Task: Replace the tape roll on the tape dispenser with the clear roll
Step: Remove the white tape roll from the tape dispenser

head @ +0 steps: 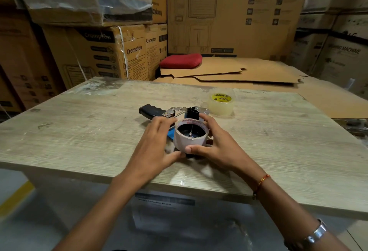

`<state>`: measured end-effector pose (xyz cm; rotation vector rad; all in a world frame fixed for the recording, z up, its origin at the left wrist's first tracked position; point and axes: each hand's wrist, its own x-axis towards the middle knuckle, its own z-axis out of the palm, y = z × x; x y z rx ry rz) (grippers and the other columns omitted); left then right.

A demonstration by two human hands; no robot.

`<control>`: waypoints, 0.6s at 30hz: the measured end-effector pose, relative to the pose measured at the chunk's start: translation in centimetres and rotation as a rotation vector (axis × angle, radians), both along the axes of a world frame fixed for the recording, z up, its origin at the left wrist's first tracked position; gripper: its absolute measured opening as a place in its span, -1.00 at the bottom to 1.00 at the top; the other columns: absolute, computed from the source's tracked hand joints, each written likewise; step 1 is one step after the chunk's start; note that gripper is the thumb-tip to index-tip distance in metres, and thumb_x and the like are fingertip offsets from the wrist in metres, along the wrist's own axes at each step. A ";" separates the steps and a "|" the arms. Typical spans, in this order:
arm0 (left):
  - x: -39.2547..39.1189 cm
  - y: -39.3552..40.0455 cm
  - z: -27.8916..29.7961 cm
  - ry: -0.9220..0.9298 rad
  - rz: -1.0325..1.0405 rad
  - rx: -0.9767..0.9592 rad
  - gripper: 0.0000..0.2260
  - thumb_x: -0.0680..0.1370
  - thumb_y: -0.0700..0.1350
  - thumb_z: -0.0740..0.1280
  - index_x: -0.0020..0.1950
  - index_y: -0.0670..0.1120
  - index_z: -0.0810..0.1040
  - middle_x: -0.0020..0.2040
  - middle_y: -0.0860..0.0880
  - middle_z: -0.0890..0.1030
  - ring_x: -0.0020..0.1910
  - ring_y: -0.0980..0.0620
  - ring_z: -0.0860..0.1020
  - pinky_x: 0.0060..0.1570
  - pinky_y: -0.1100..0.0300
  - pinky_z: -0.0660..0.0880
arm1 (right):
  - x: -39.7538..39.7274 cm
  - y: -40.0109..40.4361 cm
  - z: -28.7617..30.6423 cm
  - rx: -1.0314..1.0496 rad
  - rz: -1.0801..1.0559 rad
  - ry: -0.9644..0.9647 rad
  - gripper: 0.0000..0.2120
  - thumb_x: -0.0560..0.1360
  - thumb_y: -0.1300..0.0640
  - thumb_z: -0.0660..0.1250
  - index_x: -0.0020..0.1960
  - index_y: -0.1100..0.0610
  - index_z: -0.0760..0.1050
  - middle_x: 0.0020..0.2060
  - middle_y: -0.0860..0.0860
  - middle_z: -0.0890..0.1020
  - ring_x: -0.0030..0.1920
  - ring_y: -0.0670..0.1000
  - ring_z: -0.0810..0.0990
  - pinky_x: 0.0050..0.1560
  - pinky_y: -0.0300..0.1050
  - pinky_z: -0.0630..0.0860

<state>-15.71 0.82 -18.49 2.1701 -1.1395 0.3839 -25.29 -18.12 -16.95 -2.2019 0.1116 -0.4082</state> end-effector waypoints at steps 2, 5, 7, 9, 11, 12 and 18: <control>-0.3 0.2 -0.5 0.255 -0.005 -0.045 -0.09 0.31 0.20 0.56 0.53 0.17 0.15 0.32 0.14 0.42 0.18 0.23 0.46 0.12 0.29 0.42 | 0.3 0.3 0.1 -0.044 -0.027 -0.017 -0.03 0.27 -0.15 0.61 0.54 -0.03 0.21 0.33 -0.11 0.52 0.26 -0.17 0.50 0.30 -0.21 0.47; -0.5 -0.6 -0.7 0.394 -0.025 -0.019 -0.03 0.28 0.23 0.57 0.57 0.15 0.14 0.37 0.06 0.51 0.29 0.03 0.51 0.20 0.02 0.52 | 0.7 0.8 0.4 -0.075 -0.042 -0.017 -0.03 0.27 -0.14 0.62 0.54 0.06 0.25 0.36 -0.05 0.52 0.29 -0.10 0.50 0.34 -0.13 0.45; -0.7 -1.0 -0.6 0.348 0.002 -0.024 -0.12 0.26 0.25 0.54 0.50 0.19 0.24 0.28 0.03 0.57 0.24 -0.03 0.51 0.15 -0.06 0.52 | 0.9 1.1 0.4 -0.108 -0.053 -0.013 -0.03 0.27 -0.16 0.60 0.54 0.10 0.26 0.39 0.00 0.49 0.34 -0.03 0.48 0.37 -0.02 0.44; -0.7 -1.1 -0.5 0.328 0.026 -0.050 -0.21 0.23 0.24 0.51 0.43 0.24 0.31 0.18 0.06 0.60 0.18 -0.03 0.51 0.11 -0.08 0.51 | 1.1 1.3 0.3 -0.124 -0.060 -0.017 -0.06 0.27 -0.16 0.60 0.52 0.10 0.29 0.36 0.02 0.50 0.32 -0.01 0.49 0.36 0.00 0.45; -0.8 -1.0 -0.5 0.332 0.038 -0.056 -0.24 0.22 0.22 0.50 0.39 0.27 0.35 0.17 0.11 0.60 0.17 -0.02 0.49 0.13 -0.10 0.49 | 1.0 1.4 0.5 -0.107 -0.058 -0.026 -0.09 0.23 -0.18 0.58 0.48 0.08 0.34 0.30 0.01 0.54 0.27 -0.02 0.52 0.32 0.00 0.48; -0.8 -1.0 -0.4 0.334 0.047 -0.050 -0.24 0.21 0.22 0.50 0.39 0.27 0.35 0.16 0.12 0.60 0.17 -0.02 0.48 0.14 -0.11 0.48 | 1.0 1.4 0.6 -0.101 -0.059 -0.031 -0.09 0.20 -0.22 0.56 0.45 0.06 0.37 0.26 -0.01 0.55 0.24 -0.04 0.54 0.29 -0.01 0.50; -0.5 -1.3 -0.5 0.365 0.086 -0.045 -0.23 0.14 0.29 0.52 0.33 0.31 0.37 0.07 0.17 0.63 0.11 -0.01 0.54 0.11 -0.11 0.48 | 1.0 0.3 1.0 -0.012 -0.040 0.010 -0.08 0.16 -0.17 0.59 0.46 0.03 0.39 0.24 -0.08 0.59 0.21 -0.12 0.58 0.27 -0.03 0.55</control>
